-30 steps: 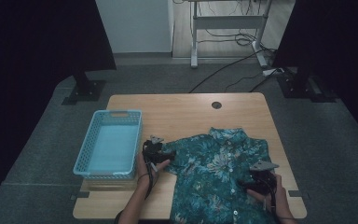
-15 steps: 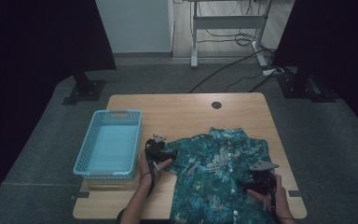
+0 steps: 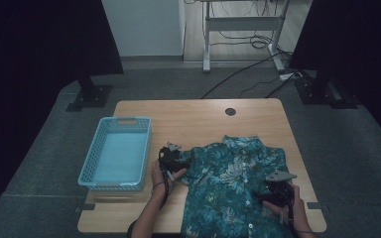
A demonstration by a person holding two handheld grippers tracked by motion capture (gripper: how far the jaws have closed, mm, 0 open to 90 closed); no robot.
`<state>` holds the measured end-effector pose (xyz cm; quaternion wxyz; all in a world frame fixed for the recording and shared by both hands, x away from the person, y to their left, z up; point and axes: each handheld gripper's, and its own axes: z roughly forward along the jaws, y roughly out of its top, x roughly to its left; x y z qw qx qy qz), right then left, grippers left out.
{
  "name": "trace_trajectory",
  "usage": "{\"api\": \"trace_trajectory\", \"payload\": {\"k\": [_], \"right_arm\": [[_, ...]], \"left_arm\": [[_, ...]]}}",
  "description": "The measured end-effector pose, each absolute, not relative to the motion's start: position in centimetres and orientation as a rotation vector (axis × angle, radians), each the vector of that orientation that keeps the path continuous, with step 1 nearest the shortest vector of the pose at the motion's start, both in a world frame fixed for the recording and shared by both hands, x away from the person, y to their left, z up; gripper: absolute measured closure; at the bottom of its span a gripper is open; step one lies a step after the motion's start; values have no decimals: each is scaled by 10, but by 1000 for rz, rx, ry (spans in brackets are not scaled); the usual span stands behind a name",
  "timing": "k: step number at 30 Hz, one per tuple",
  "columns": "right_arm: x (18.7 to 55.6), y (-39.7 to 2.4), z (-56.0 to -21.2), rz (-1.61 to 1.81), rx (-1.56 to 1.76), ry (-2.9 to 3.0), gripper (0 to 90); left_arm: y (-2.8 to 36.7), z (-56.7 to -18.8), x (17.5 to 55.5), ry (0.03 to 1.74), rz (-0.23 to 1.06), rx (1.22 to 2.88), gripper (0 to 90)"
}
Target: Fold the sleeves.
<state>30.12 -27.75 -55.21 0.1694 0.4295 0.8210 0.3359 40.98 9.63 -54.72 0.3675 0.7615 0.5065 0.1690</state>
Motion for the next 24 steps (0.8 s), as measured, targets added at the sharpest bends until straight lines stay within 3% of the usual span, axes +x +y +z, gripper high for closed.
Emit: {"api": "trace_trajectory", "payload": {"k": [8, 13, 19, 24], "right_arm": [[301, -277, -552, 955, 1220, 2333, 255], [301, -277, -552, 955, 1221, 2333, 255], [301, -278, -552, 956, 1220, 2333, 255], [301, -278, -552, 956, 1220, 2333, 255]], "left_arm": [[93, -547, 411, 1292, 509, 1994, 620], [89, -548, 409, 1247, 523, 2016, 694], [89, -549, 408, 1211, 475, 2012, 822], [92, -550, 409, 1203, 439, 1992, 861]]}}
